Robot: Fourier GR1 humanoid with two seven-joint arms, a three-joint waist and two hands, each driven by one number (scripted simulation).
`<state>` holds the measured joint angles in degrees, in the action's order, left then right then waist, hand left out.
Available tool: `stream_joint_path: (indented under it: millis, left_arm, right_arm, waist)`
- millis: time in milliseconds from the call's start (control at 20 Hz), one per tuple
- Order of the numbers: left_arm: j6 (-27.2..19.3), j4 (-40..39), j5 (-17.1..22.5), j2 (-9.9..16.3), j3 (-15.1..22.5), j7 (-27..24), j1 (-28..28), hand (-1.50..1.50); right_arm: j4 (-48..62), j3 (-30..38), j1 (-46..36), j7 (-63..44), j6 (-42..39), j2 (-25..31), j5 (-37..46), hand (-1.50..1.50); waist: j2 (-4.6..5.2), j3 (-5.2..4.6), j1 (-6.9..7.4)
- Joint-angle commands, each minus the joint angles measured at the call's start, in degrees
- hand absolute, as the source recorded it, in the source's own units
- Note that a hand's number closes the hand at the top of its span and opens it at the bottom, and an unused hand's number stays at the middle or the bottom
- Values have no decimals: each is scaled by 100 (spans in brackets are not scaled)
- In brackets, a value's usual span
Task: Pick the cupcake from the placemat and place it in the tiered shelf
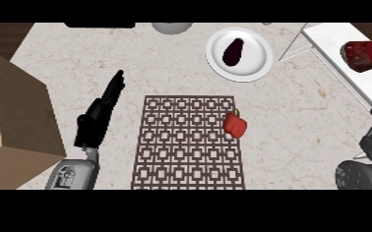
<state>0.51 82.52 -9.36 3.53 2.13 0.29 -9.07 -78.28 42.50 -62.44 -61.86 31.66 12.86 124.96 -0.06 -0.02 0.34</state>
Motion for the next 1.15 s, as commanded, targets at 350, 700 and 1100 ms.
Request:
stream_joint_path:
  millis: [350,700,1100]
  left_arm:
    - [8,10,29,3,-41,173,-34,0]
    - [127,-13,115,98,-116,128,-24,0]
    - [99,63,64,114,-99,172,9,0]
  right_arm:
    - [-2722,-268,-420,-943,-829,-1054,1191,-150]
    - [-4493,-882,-168,-640,-2971,-1278,1488,-150]
    - [-6459,-2490,231,12,-5323,-1286,2206,-150]
  waist:
    - [-51,-6,-71]
    - [-85,-12,-32]
    - [-111,-26,11]
